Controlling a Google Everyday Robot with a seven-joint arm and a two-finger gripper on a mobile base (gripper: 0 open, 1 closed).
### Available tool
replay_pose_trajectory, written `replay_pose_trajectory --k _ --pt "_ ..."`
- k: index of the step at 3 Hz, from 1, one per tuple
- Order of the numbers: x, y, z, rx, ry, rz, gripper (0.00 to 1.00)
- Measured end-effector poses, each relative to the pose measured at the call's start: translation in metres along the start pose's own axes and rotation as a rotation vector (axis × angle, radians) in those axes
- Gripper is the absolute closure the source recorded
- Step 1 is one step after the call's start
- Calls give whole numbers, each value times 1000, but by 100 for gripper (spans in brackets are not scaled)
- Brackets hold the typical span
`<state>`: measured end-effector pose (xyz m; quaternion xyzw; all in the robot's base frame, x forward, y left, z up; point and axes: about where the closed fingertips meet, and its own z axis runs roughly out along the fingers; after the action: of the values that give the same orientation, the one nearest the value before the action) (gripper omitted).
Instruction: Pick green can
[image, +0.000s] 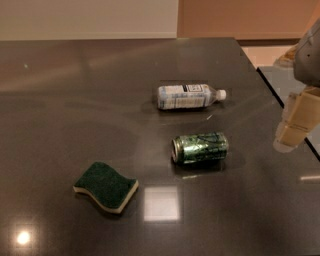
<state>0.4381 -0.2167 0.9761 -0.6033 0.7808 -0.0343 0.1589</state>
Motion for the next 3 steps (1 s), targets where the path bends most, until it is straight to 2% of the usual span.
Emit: replay_pose_trajectory --k 1,2,3 --pt "0 0 0 0 0 0 0" --pt "-11 8 4 -45 -13 -58 0" --pt "-30 23 19 -108 -56 -162 0"
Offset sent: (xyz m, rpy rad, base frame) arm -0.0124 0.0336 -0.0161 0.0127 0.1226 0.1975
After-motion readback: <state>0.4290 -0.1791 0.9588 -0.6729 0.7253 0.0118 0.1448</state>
